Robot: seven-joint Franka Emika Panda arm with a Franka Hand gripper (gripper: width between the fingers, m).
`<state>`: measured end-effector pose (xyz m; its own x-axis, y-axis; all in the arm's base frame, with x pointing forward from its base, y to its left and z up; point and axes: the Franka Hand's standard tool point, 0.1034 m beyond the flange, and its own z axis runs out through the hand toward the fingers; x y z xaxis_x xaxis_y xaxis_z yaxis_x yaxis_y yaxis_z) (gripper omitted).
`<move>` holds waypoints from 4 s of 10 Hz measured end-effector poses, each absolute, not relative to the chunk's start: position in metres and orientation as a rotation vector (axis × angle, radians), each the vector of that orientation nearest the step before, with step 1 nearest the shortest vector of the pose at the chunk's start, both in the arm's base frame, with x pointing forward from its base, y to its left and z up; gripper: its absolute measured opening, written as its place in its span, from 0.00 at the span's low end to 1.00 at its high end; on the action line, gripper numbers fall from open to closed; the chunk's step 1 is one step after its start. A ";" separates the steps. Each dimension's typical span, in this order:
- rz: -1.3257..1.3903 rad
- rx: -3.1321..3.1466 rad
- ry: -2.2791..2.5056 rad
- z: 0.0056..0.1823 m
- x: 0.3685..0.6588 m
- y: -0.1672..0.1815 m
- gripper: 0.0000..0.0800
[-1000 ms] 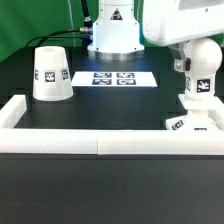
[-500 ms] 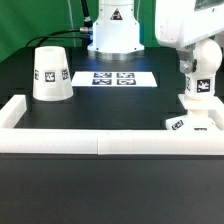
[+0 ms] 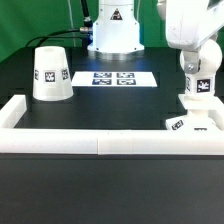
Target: Assemble lamp
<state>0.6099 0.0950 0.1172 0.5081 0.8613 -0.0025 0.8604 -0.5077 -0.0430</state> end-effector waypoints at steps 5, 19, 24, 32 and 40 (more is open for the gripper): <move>0.042 -2.832 -1.258 0.117 0.609 0.094 0.72; 0.104 -2.951 0.931 0.115 0.607 0.105 0.72; 0.122 -2.873 1.105 0.115 0.607 0.106 0.78; 0.162 -3.069 0.233 0.114 0.605 0.107 0.87; 0.111 -2.937 -0.954 0.119 0.611 0.107 0.87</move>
Offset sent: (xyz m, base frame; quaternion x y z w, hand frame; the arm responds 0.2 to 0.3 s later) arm -0.0043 -0.0057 -0.0070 0.0391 0.0012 0.0593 0.9975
